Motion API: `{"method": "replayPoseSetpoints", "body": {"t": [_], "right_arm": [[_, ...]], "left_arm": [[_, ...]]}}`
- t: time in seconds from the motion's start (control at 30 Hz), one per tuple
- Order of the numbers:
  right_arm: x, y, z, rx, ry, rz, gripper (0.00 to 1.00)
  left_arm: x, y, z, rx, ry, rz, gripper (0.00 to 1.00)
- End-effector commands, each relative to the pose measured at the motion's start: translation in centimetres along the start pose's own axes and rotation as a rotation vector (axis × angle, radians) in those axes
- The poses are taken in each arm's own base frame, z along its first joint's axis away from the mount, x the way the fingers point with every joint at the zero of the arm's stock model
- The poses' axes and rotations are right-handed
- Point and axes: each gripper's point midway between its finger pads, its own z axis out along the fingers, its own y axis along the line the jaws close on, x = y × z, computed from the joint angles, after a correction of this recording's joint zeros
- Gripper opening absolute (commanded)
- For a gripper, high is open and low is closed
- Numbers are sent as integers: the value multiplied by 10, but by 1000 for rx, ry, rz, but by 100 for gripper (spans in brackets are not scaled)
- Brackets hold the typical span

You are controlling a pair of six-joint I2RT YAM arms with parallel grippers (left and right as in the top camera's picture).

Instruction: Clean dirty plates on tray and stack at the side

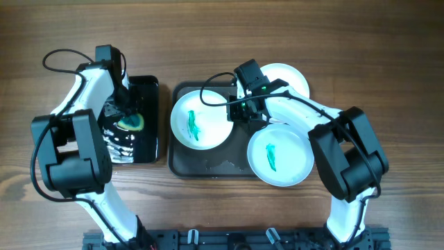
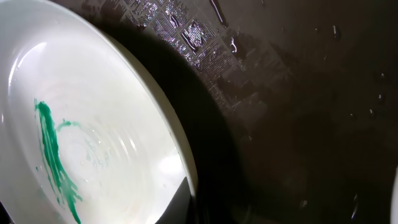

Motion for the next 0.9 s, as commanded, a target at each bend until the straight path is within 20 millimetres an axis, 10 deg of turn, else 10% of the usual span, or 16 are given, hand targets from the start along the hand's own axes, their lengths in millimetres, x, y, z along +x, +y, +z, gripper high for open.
{"method": "replayPoseSetpoints", "body": {"t": [0.0,0.13,0.2,0.57,0.87], "right_arm": [[2,0,4,-1,7,2,4],[0,5,-8,-3,-1,-9,4],[2,1,-8,18,4,-1,4],[7,-24,-11,80,31,113,4],[9,-25,-11,88,38,112,4]], "left_arm": [[-14,-7,-30,38,-54,-12,4],[-22,-22,-95,103,-127,4,4],[-7,-76,-110,240,-117,63,4],[47,-166,-33,199,4,98,4],[100,-178,6,97,184,185,4]]}}
